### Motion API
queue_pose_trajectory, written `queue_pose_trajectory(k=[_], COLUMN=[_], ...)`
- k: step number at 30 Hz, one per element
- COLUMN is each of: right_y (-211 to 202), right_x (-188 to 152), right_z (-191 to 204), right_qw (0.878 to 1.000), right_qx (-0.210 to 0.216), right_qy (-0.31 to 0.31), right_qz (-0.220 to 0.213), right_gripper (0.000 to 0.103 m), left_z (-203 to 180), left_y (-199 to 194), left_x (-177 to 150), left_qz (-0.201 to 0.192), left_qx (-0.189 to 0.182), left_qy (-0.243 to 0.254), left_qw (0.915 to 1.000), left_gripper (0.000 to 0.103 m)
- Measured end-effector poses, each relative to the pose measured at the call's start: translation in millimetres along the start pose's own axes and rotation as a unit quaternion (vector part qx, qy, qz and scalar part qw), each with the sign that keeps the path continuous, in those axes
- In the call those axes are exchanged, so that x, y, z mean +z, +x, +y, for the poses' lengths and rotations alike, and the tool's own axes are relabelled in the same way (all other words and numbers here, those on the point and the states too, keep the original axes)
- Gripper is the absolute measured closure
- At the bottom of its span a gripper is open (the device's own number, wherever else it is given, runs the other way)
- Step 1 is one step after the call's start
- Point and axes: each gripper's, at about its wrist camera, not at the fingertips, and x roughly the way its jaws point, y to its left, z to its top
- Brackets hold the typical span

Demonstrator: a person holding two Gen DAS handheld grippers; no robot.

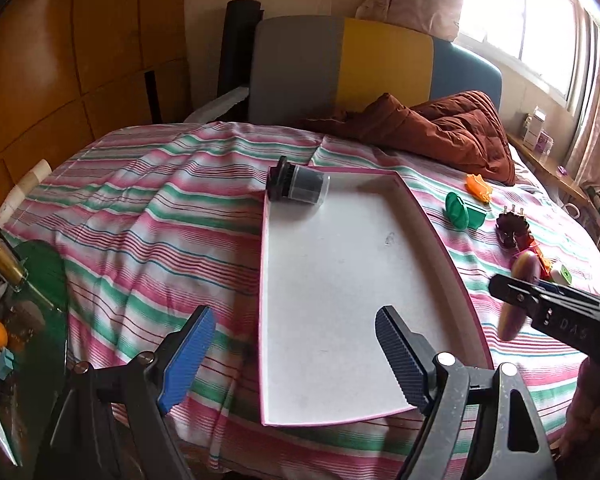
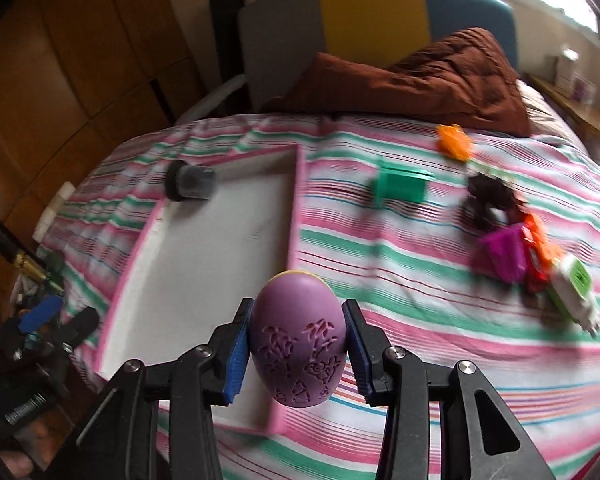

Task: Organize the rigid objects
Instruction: 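Carry the purple egg to the tray and release it with the right tool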

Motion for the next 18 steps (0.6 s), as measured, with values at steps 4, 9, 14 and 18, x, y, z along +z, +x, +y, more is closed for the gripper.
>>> queue_pose_trajectory(k=[4,9,14,18], right_y=[15,34,57,84], right_x=[11,22,39,51], right_z=[25,51,67,79], right_qw=[0.999,0.998,0.997,0.995], right_qx=[0.026,0.041,0.058,0.058], right_qy=[-0.019,-0.027,-0.014,-0.004], right_qz=[0.016,0.031,0.051,0.076], right_gripper=[0.059,0.059,0.059,0.059], left_z=[5,13,24,37], left_y=[1,2,2,6], left_x=[-1,-1,-1,-1], left_qz=[0.001,0.002,0.006,0.014], left_qx=[0.001,0.000,-0.004,-0.008], left_qy=[-0.004,-0.012,-0.031,-0.049], left_qw=[1.0000,0.9999,0.9995,0.9987], left_gripper=[0.019,0.019,0.019,0.019])
